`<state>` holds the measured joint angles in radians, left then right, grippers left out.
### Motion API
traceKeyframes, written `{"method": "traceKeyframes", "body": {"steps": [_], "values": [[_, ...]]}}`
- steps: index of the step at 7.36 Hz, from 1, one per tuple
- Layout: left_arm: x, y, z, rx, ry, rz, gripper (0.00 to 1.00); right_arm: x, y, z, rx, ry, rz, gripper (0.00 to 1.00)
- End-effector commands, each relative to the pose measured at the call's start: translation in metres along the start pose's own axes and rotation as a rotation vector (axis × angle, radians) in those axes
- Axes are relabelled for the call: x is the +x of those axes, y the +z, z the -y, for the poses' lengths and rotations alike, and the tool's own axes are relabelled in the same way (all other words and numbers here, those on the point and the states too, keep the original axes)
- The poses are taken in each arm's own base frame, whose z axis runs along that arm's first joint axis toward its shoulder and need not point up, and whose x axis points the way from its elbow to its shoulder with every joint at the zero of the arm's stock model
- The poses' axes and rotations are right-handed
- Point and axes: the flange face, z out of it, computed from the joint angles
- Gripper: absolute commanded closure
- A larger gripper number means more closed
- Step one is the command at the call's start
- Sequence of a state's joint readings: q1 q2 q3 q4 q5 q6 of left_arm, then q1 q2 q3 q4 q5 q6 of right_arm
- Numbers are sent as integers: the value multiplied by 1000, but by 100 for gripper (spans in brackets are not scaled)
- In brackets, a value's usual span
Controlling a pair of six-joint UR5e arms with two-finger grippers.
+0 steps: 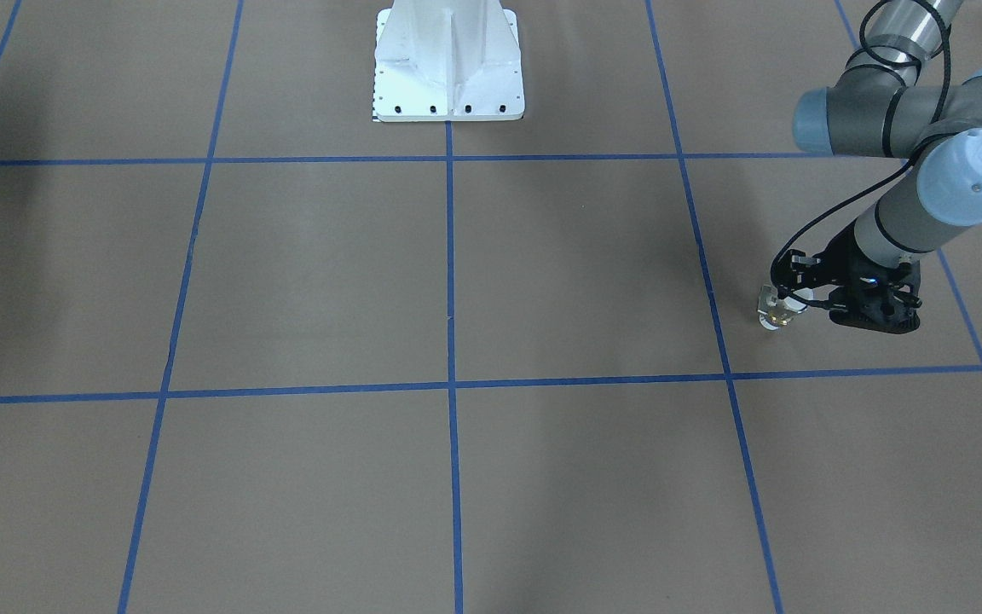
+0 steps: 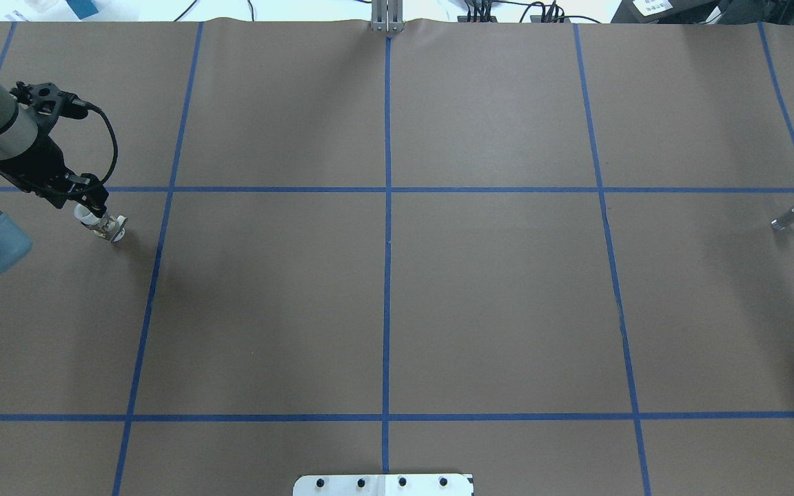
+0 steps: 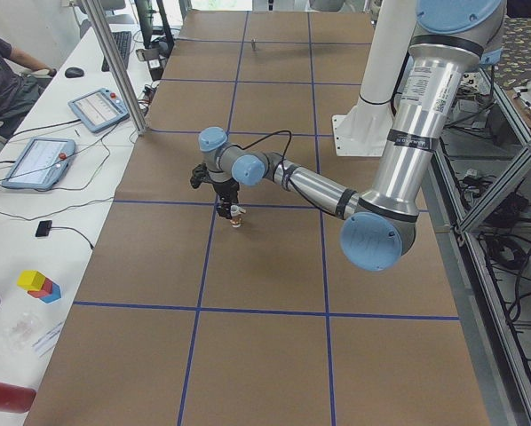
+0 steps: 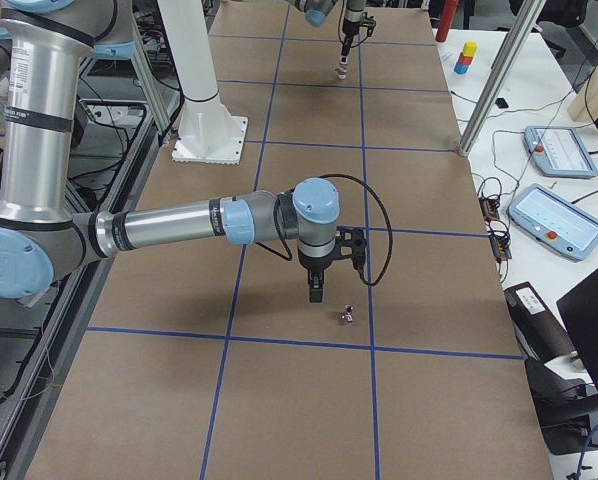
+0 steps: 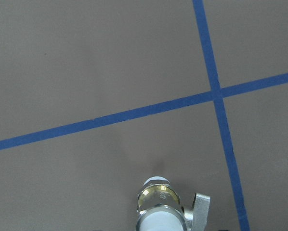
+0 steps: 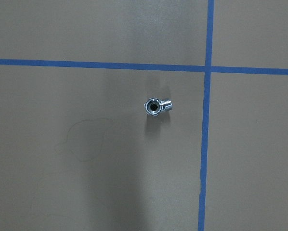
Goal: Assemble PPR valve and pipe with both arms
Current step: 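Reach the left gripper down and grasp the white-and-brass PPR valve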
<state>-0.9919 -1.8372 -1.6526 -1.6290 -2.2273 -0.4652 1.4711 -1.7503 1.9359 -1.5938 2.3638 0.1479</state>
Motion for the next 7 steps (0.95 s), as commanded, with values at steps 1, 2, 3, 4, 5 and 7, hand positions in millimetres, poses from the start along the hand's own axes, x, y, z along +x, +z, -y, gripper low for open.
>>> {"method": "traceKeyframes", "body": {"steps": [1, 2, 3, 4, 5, 7], "values": [[0, 6, 2, -10, -1, 3, 31, 0, 0, 0, 0, 1, 0, 1], [2, 8, 1, -14, 0, 3, 40, 0, 0, 0, 0, 1, 0, 1], [3, 7, 1, -13, 2, 0, 67, 0, 0, 0, 0, 1, 0, 0], [4, 6, 1, -13, 4, -2, 100, 0, 0, 0, 0, 2, 0, 1], [5, 5, 1, -12, 5, -2, 100, -1, -1, 0, 1, 3, 2, 1], [27, -11, 3, -25, 14, -79, 100, -1, -1, 0, 1, 9, 2, 1]]}}
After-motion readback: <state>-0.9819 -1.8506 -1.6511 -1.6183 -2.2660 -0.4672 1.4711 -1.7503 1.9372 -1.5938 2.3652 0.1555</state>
